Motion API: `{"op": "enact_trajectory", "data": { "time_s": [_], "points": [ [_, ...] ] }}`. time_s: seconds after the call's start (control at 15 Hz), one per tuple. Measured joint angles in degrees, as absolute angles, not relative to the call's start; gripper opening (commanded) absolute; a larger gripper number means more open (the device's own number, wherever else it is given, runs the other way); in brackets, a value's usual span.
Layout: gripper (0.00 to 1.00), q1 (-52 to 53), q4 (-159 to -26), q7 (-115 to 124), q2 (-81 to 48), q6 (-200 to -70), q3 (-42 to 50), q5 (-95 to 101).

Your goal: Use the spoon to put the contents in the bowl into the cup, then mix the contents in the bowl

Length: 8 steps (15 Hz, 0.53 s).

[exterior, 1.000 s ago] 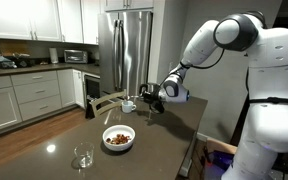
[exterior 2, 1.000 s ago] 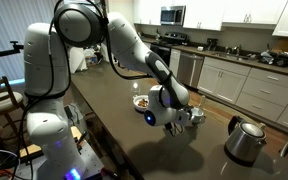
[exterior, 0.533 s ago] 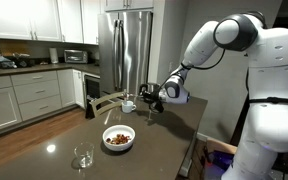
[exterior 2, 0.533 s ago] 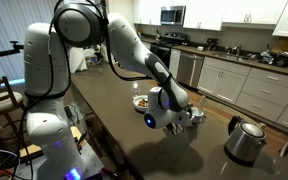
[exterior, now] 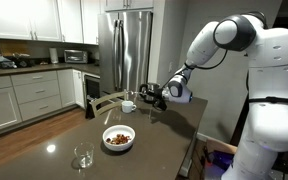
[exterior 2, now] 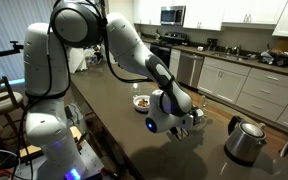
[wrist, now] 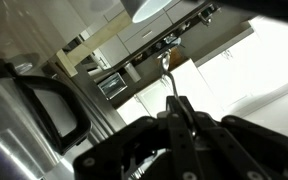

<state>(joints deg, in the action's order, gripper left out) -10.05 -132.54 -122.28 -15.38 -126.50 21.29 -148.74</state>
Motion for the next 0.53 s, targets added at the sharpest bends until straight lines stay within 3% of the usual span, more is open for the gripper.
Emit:
{"op": "enact_trajectory", "data": {
  "time_s": [0.53],
  "points": [
    [0.03, -10.59, -132.55, -122.97, -15.41, -126.67, 21.60, -148.73]
  ]
}}
